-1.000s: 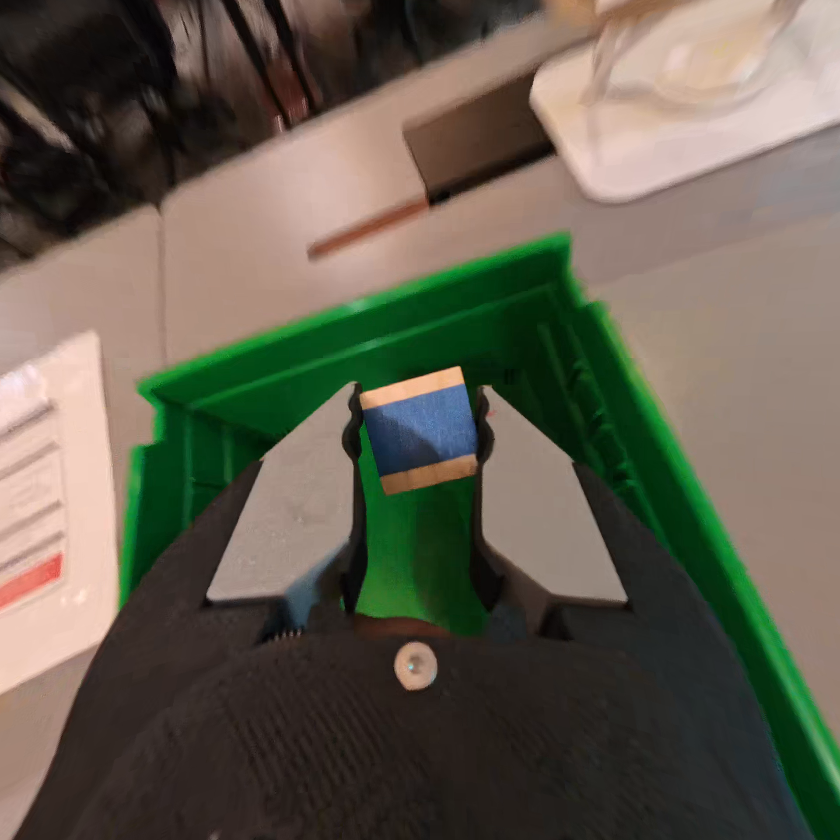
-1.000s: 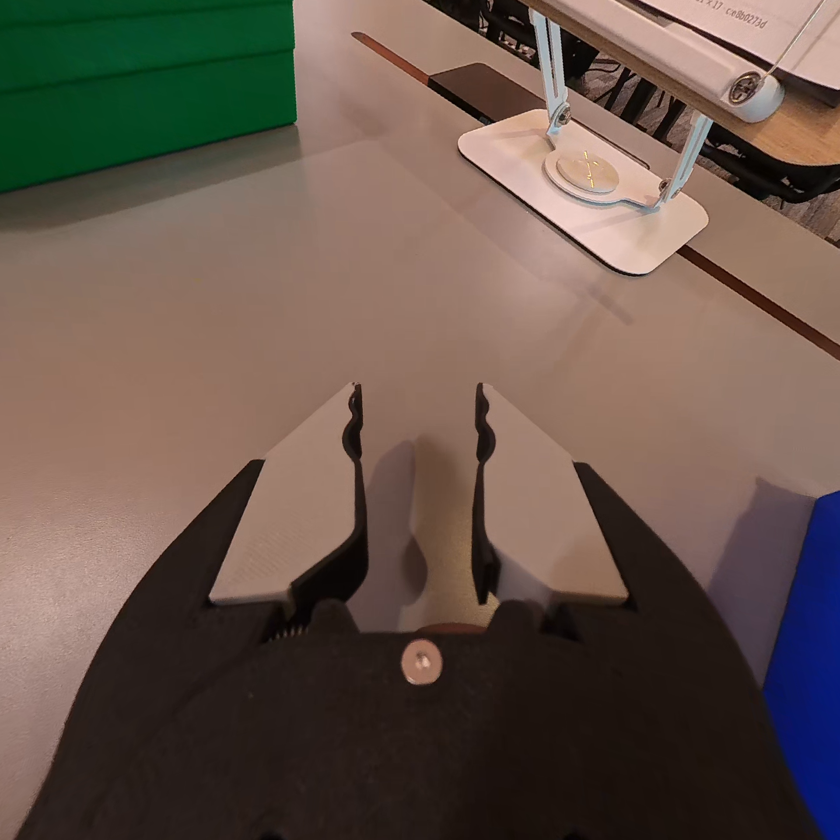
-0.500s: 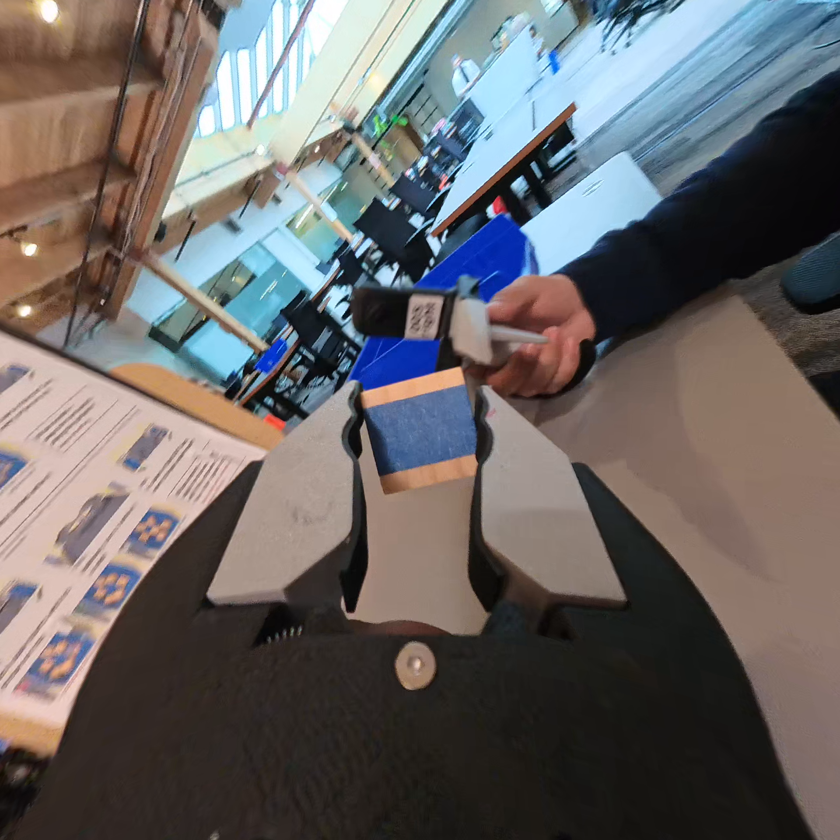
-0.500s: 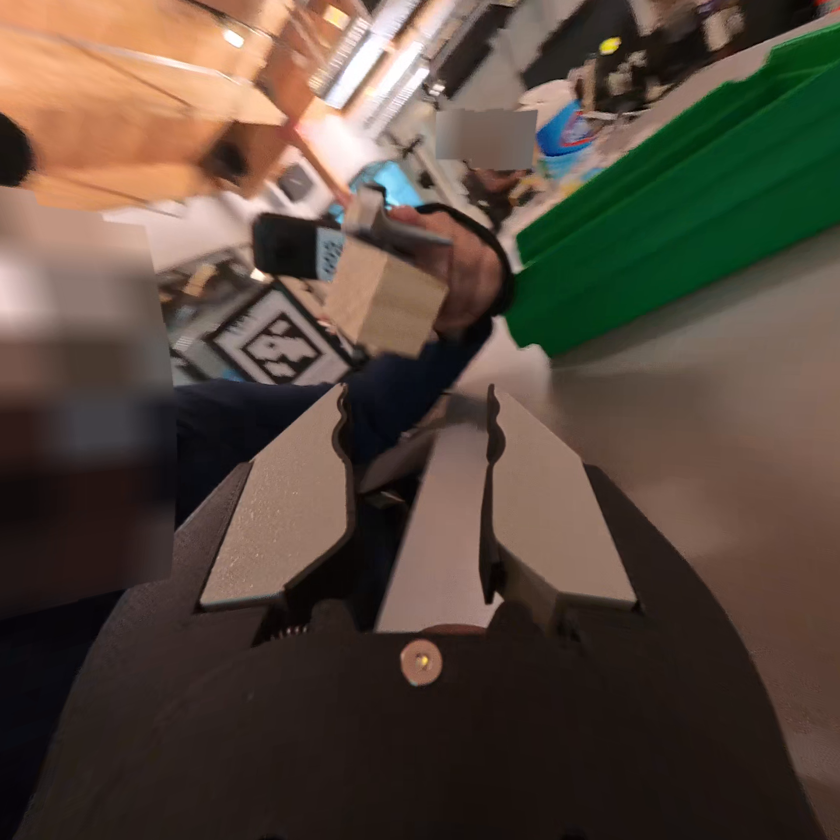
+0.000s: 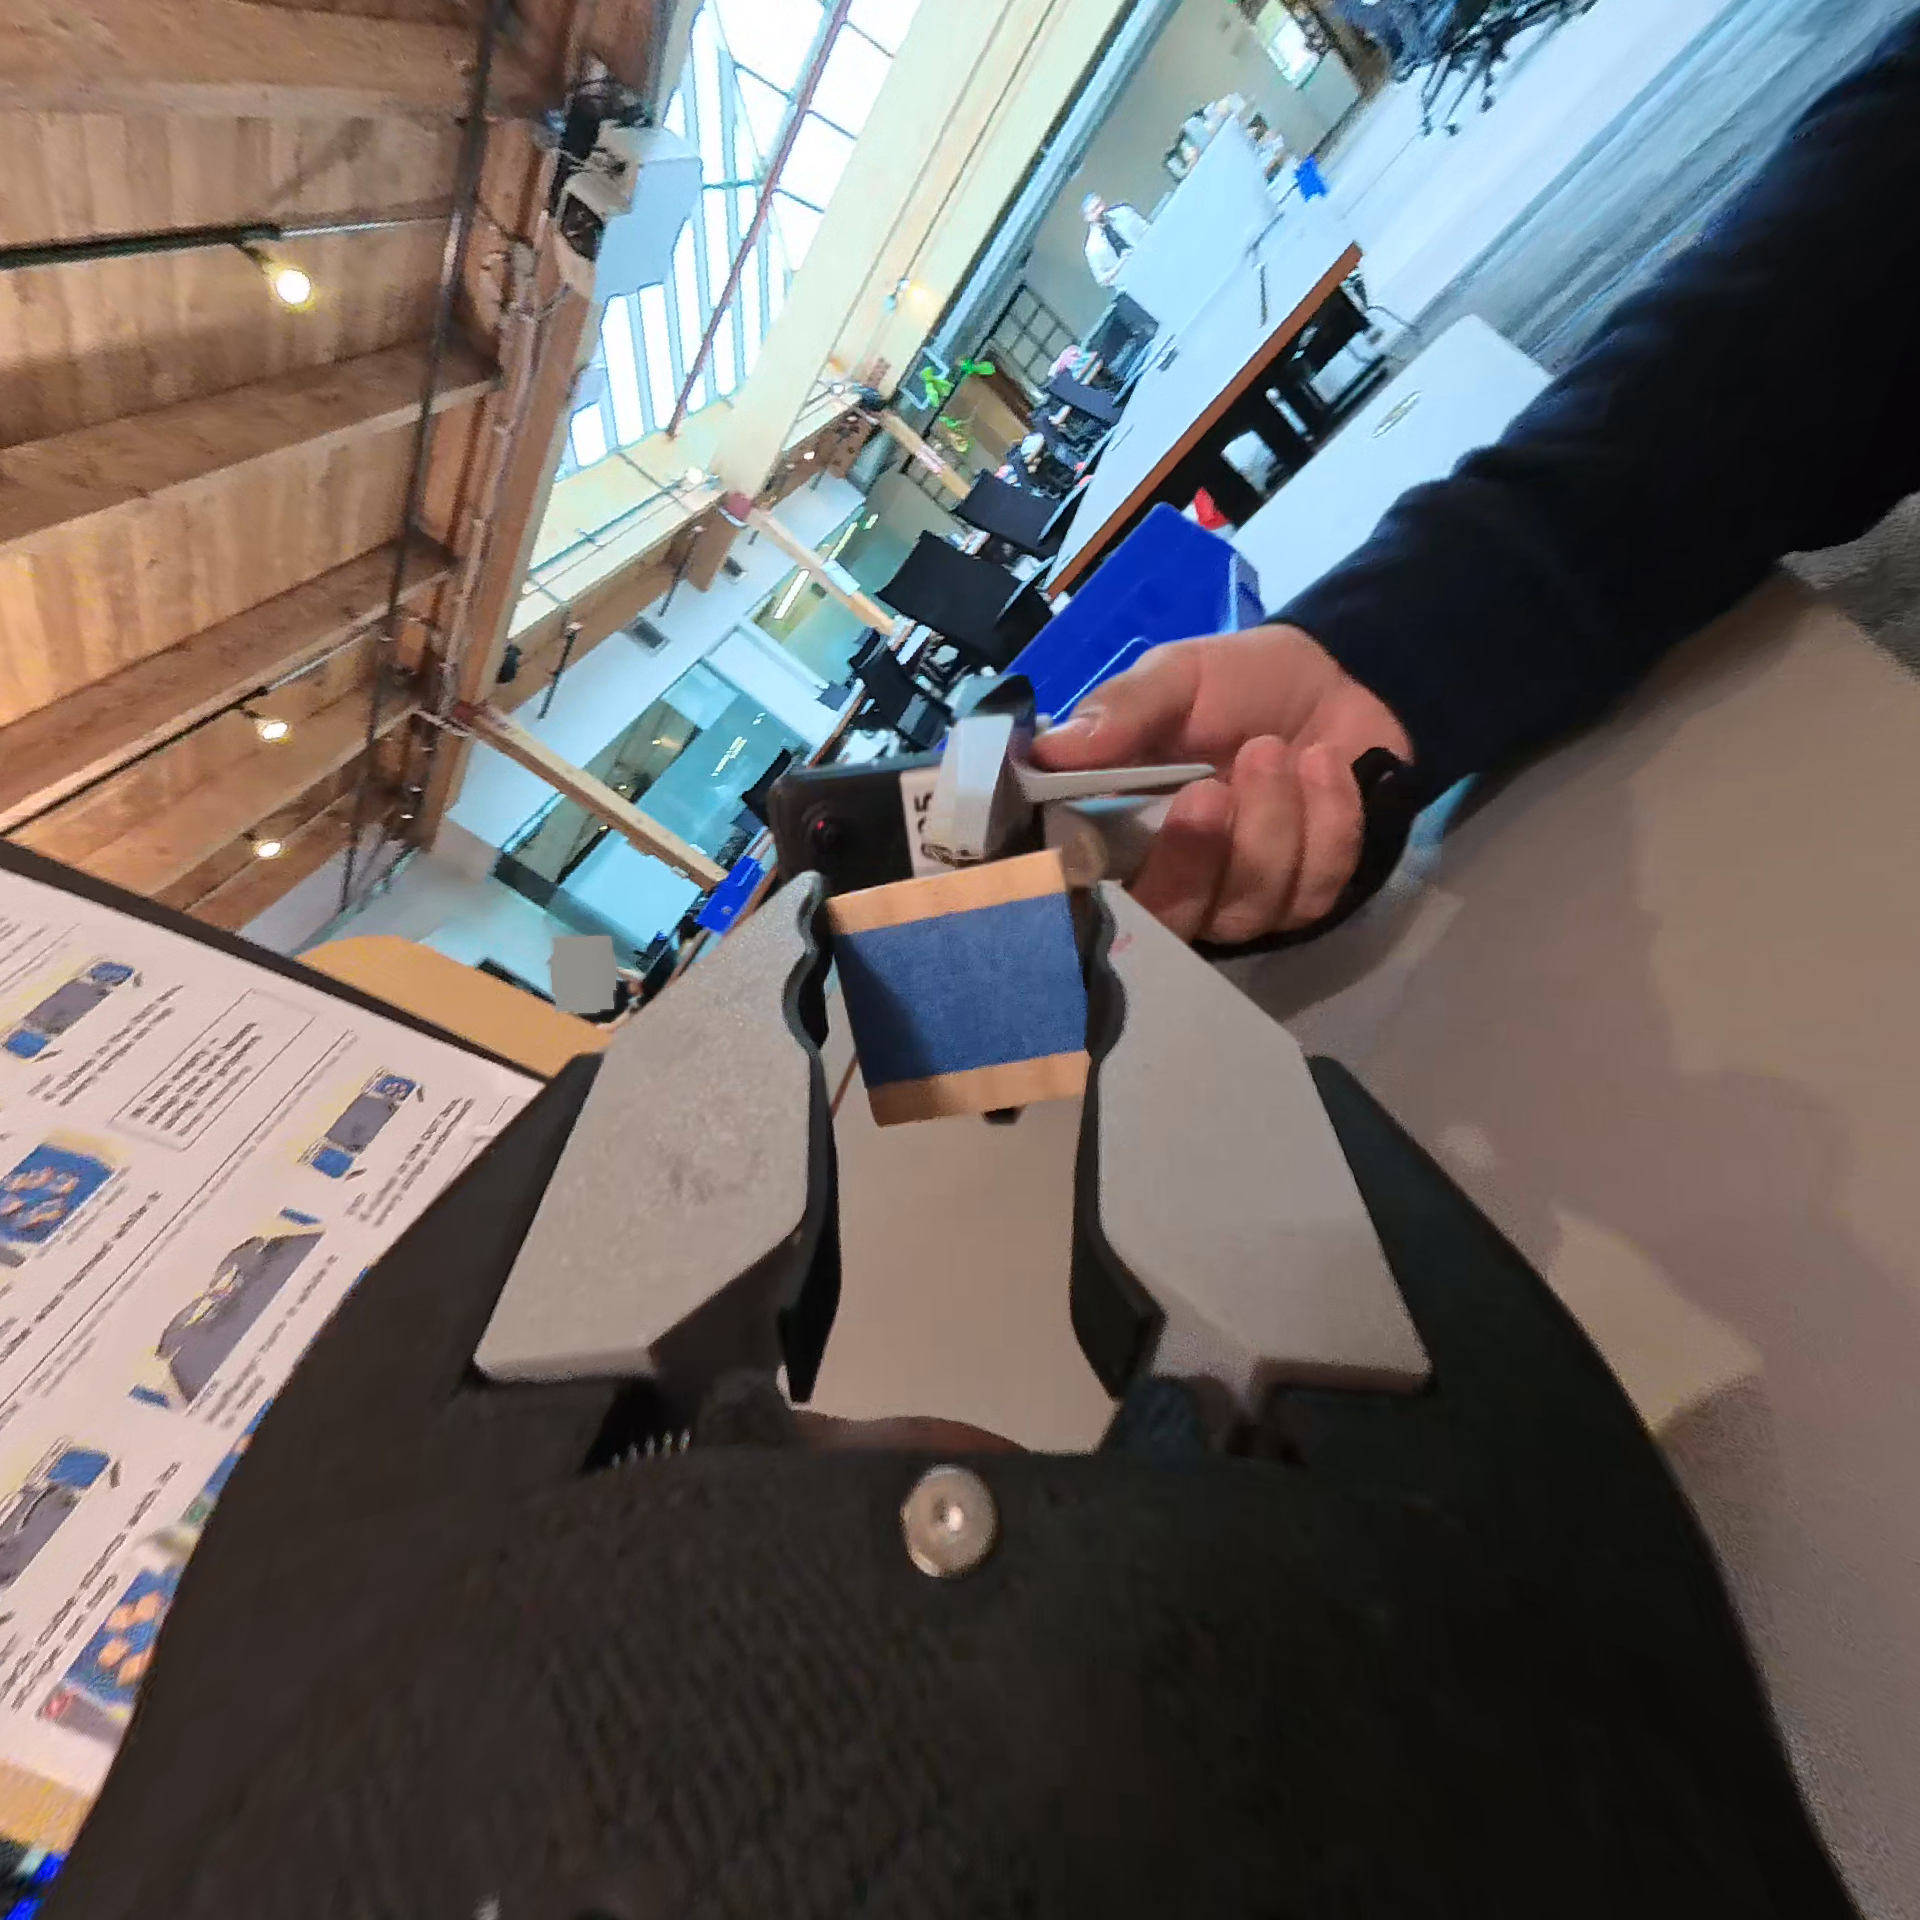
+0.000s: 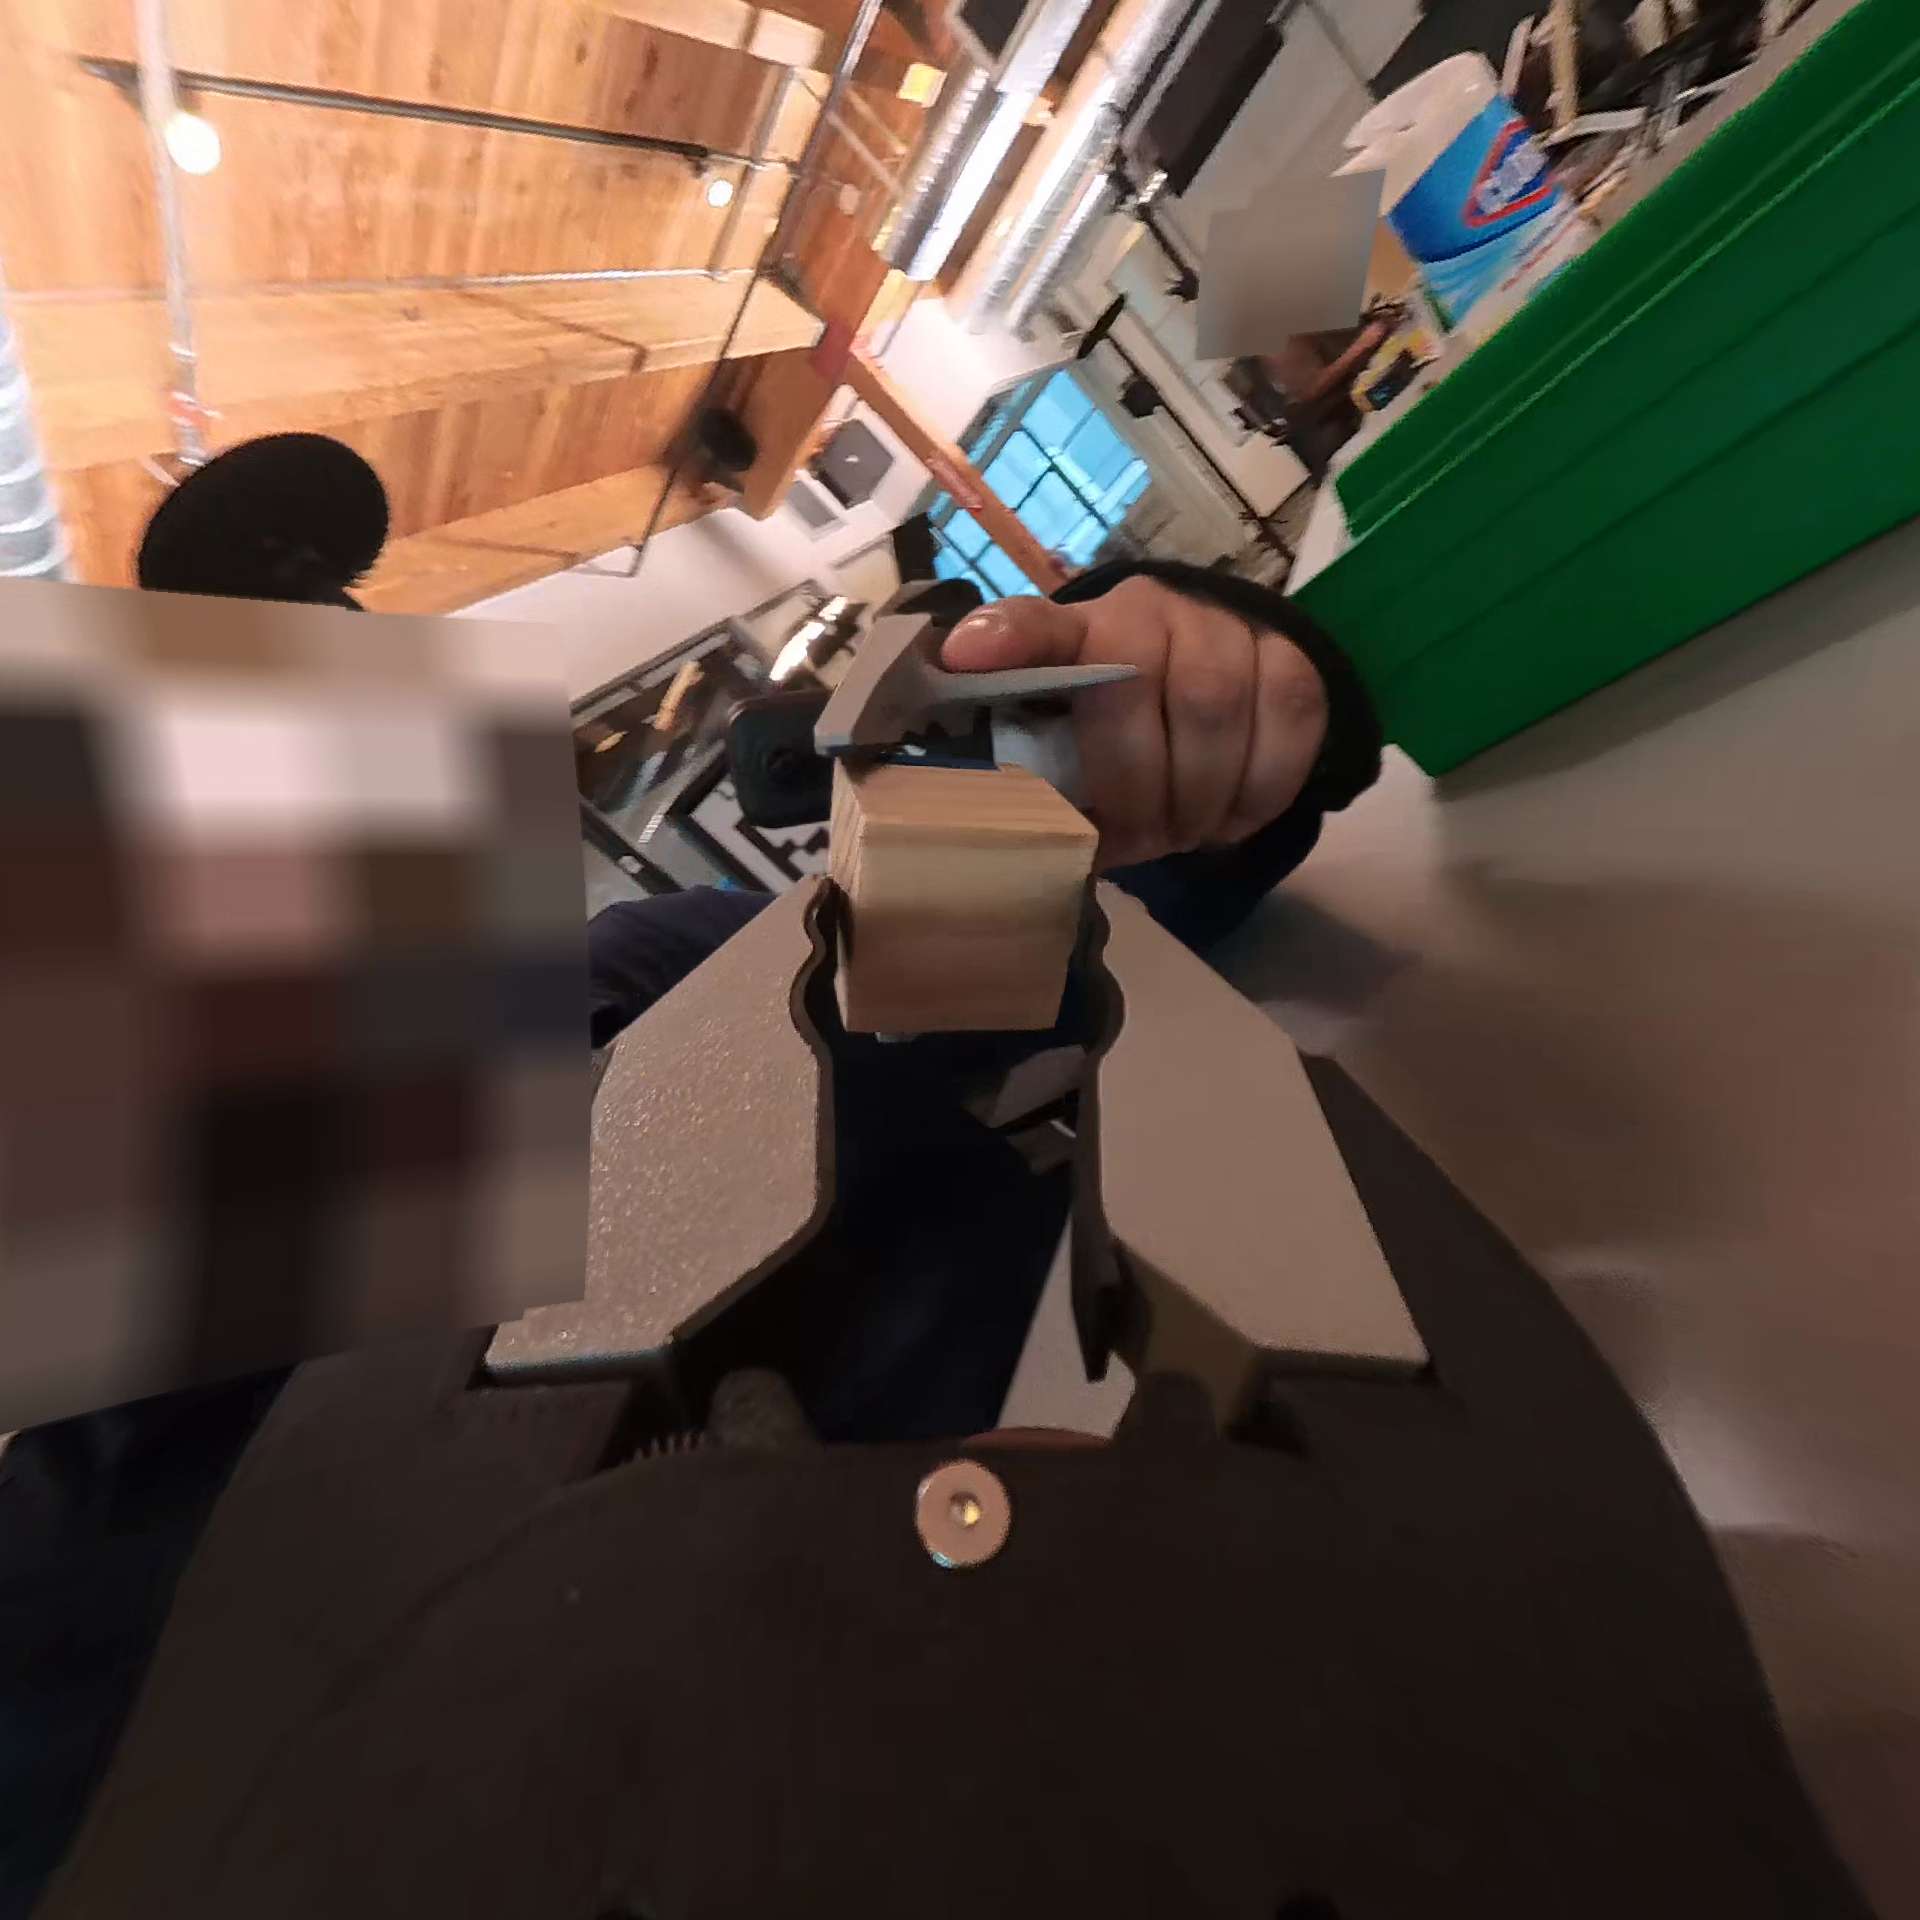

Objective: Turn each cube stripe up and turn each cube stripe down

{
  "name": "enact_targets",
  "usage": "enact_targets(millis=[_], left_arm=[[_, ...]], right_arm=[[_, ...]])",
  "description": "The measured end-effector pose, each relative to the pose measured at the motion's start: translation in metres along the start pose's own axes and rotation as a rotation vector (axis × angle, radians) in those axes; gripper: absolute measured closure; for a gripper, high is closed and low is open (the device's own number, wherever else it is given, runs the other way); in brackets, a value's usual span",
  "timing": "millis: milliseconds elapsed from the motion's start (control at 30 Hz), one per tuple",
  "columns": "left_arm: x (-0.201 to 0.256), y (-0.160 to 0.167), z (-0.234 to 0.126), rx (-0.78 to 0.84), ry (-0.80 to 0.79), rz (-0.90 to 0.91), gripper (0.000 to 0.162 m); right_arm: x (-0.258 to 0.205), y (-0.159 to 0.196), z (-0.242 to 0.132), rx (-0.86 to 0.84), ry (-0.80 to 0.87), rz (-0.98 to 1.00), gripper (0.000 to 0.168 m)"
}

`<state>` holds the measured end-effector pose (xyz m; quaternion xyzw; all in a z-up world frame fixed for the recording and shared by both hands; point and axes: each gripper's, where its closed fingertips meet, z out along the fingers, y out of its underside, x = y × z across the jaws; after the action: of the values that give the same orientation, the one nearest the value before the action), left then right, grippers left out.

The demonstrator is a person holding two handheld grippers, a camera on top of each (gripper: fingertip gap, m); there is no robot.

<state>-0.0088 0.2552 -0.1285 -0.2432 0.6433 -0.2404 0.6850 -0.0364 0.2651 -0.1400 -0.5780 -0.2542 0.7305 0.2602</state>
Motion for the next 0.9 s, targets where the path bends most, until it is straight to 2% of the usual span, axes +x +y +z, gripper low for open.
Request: enact_targets(millis=[33,333,600,767,900], left_arm=[[-0.001,0.004,0.0,-0.001,-0.02,-0.001,0.116],[-0.006,0.032,0.0,-0.105,-0.058,-0.076,0.116],[-0.003,0.042,-0.002,-0.157,-0.045,-0.029,0.117],[-0.002,0.037,-0.003,-0.138,-0.041,-0.015,0.117],[-0.002,0.04,-0.002,-0.153,-0.058,-0.03,0.117]], right_arm=[[0.003,-0.001,-0.001,0.005,0.032,-0.015,0.125],[0.025,-0.01,-0.009,0.033,0.252,-0.17,0.125],[0.031,-0.008,-0.01,0.016,0.303,-0.21,0.125],[0.026,-0.008,-0.008,0.034,0.225,-0.143,0.125],[0.028,-0.009,-0.011,0.019,0.287,-0.194,0.126]])
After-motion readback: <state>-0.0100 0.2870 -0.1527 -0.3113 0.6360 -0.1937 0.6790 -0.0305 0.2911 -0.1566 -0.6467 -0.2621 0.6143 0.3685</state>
